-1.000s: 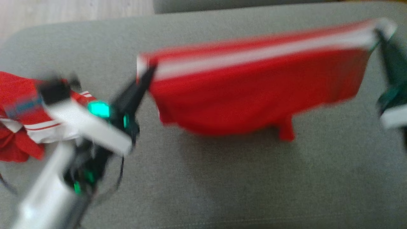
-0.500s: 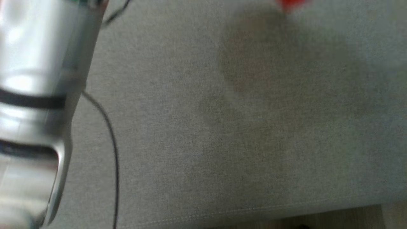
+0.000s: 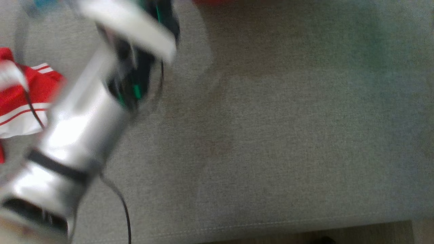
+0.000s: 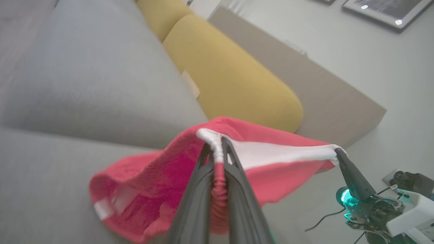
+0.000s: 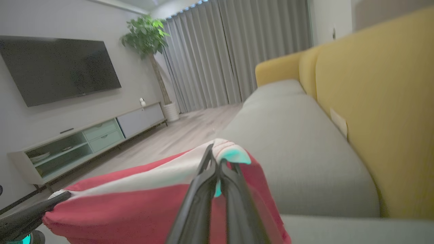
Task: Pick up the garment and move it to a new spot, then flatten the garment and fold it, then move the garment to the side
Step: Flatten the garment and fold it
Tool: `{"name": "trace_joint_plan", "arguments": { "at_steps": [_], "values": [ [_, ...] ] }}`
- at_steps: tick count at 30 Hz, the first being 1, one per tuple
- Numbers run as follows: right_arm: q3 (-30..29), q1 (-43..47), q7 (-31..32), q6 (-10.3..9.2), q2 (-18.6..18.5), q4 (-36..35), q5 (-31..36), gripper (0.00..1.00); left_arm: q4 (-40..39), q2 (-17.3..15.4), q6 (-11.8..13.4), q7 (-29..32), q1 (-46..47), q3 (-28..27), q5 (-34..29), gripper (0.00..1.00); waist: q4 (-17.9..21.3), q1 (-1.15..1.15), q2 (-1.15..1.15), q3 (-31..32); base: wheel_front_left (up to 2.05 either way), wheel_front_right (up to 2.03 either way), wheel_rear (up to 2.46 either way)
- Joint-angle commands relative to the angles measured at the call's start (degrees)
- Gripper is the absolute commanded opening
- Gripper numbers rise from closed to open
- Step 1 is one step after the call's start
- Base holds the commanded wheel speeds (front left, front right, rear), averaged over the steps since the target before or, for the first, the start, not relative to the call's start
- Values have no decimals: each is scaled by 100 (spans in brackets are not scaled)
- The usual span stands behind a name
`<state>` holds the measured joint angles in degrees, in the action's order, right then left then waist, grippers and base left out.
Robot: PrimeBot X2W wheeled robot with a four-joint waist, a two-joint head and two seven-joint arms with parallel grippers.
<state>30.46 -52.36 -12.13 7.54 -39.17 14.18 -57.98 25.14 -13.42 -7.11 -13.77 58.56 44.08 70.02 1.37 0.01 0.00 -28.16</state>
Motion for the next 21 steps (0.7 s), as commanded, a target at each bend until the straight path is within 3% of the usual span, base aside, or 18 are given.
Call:
{"name": "trace_joint_plan", "arguments": {
  "at_steps": [1,5,14,21],
  "values": [
    [-43,282,-78,-5,-212,-189,-68,0,-204,-166,-36,-52,66,-101,34,0,-72,-1,0,80,0,0,0],
    [-303,1706,-231,-5,-332,-373,-411,0,-445,-157,-37,-116,-1034,176,98,0,-304,-1,0,431,0,0,0],
    [-1024,4297,-284,-5,-178,-1201,-589,0,-1343,-175,-37,-121,-3527,-392,-698,0,-346,-1,0,1379,0,0,0],
    [-1464,5732,-249,-5,-239,-1911,-623,0,-1940,-205,-37,-122,-4790,-794,-1151,0,-434,-1,0,1797,0,0,0]
  ]
}}
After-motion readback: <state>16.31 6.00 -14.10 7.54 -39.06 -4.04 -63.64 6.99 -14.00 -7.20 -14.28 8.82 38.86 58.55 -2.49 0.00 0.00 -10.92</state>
